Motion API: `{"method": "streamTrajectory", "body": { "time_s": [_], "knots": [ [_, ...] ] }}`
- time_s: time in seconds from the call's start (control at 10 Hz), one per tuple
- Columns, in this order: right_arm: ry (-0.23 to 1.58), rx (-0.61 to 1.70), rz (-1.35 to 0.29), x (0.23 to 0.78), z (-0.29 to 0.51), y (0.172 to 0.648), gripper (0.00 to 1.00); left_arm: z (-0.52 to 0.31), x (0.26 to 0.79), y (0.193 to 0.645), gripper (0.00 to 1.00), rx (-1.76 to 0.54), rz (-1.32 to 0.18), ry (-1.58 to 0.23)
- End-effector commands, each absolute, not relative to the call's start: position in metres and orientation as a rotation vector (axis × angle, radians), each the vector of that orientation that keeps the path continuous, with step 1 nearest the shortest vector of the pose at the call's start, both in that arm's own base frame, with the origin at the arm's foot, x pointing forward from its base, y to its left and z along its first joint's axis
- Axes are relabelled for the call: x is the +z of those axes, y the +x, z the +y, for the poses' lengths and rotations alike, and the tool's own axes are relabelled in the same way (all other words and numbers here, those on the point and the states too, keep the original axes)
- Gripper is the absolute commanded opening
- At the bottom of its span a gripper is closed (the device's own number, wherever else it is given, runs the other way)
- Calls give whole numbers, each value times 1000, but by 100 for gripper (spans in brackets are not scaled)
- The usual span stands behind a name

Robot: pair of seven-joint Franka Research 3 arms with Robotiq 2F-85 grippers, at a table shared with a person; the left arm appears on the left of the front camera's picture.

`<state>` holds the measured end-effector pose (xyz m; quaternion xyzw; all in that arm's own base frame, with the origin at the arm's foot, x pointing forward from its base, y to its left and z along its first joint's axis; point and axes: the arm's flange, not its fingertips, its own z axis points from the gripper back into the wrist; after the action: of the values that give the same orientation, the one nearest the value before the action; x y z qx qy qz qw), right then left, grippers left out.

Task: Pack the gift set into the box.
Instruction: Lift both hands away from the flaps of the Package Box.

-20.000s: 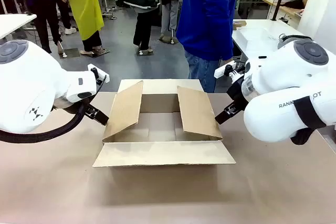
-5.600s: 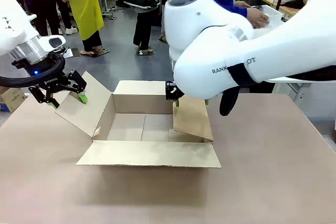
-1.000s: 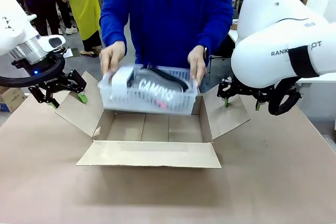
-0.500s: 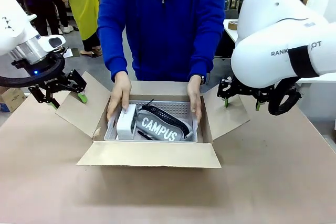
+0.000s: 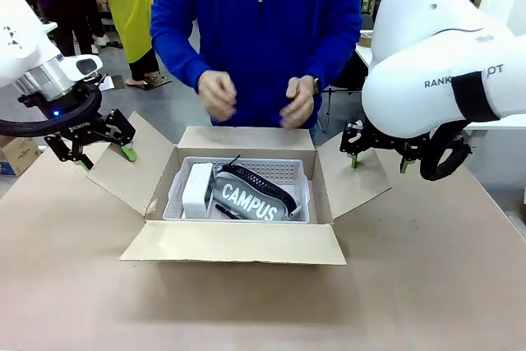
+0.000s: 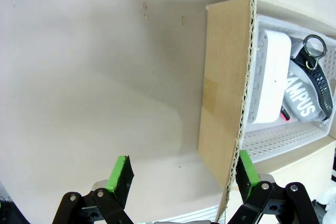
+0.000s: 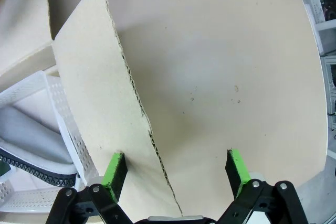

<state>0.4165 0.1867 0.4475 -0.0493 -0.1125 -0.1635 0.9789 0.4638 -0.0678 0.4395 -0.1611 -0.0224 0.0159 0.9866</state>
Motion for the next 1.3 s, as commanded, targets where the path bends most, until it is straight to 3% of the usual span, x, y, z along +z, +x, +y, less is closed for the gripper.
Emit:
{"method": "streamTrajectory", "body": {
  "time_s": [0.0,0.1,0.2,0.3,0.4,0.5,0.6,0.7,0.8,0.9,1.2],
  "knots": [
    [-122,-343,-249,448,189,420,100,-67,441,462,100,40,-50,-309],
    [-99,-329,-227,448,187,416,100,-68,439,464,100,32,-45,-324],
    [233,-232,-177,474,143,397,100,-34,464,454,100,-165,101,-598],
    [710,-242,-58,483,61,367,100,35,478,441,100,-387,236,-990],
    [899,-253,-41,475,27,349,100,71,473,436,100,-434,254,-1200],
    [1146,-162,-111,449,-19,316,100,119,454,435,100,-342,150,-1524],
    [1333,-209,-194,411,-51,294,100,154,430,432,100,-299,76,-1727],
    [1471,-302,-187,375,-68,291,100,178,405,433,100,-240,-2,-1889],
    [1500,-374,-125,353,-72,301,100,194,387,441,100,-107,-16,-1979],
    [869,-353,-284,457,-65,336,100,167,434,392,100,-275,-100,-1208],
    [869,-353,-284,457,-65,336,100,167,434,392,100,-275,-100,-1208]
  ]
}}
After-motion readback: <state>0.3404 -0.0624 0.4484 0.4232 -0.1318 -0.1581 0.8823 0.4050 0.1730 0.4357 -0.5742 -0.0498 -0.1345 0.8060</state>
